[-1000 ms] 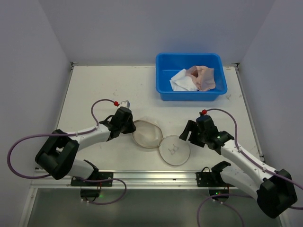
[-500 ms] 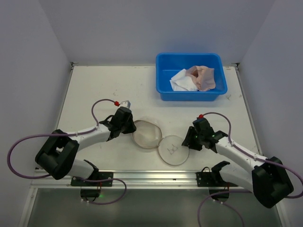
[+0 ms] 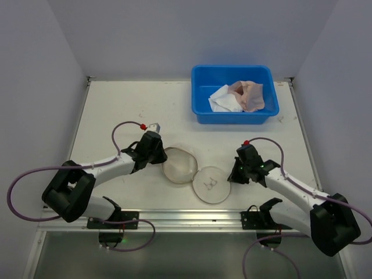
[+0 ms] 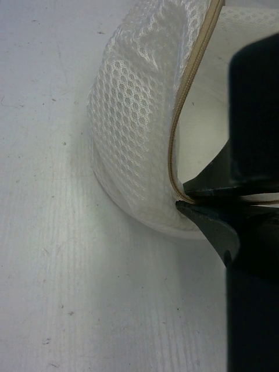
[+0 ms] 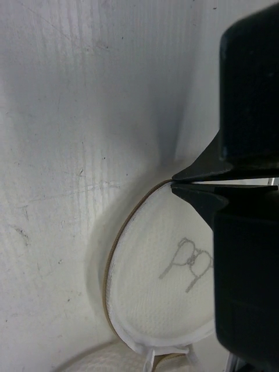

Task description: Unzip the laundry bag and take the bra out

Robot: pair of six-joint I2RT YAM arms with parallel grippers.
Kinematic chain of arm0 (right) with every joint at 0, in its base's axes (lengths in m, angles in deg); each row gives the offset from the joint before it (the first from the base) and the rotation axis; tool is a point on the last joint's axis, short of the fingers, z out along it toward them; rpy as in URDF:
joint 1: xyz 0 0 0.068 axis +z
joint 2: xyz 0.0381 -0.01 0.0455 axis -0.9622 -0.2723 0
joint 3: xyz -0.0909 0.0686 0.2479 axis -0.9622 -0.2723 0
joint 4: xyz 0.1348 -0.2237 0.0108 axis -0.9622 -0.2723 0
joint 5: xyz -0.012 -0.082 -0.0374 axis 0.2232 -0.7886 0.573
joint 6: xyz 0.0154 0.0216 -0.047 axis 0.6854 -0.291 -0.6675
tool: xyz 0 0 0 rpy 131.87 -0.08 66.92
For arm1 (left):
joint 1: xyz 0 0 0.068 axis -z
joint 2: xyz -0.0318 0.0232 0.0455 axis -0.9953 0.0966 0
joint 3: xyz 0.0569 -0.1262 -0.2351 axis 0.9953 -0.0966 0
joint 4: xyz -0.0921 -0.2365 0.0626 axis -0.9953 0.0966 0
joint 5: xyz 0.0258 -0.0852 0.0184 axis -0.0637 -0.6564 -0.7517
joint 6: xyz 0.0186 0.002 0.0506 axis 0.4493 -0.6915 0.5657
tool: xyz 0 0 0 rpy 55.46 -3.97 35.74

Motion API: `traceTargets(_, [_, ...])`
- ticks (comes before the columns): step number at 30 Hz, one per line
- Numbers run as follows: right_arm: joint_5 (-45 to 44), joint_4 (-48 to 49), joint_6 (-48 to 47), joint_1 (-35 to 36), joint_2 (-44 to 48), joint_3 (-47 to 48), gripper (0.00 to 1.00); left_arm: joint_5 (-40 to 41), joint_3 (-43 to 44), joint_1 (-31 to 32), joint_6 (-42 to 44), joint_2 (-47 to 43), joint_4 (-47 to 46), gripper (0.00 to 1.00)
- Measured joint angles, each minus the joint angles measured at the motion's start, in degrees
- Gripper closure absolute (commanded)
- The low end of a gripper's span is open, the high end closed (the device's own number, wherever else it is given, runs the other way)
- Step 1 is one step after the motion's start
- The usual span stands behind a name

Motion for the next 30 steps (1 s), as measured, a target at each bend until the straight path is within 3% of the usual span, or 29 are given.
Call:
traceTargets(5, [-3.1, -8.7, -2.6, 0.0, 6.0, 6.6, 1.00, -0.2, 0.0, 0.0, 0.0, -0.1, 0.2, 0.89])
traceTargets(13, [-12.5, -20.6, -9.0, 0.0, 7.4, 32.2, 1.00, -3.0, -0.1, 0.0, -0.2, -1.4, -0.2, 0.89])
traceTargets(23, [-17.6, -29.9, -12.0, 8.2, -6.5, 54.1, 1.00, -9.1, -5.1, 0.5, -3.2, -1.7, -6.5, 0.90])
traceTargets(30, [-21.4, -34.2, -11.8, 14.8, -20.3, 61.7, 1.00, -10.0, -5.2, 5.1, -5.0, -1.7, -8.6, 0.90])
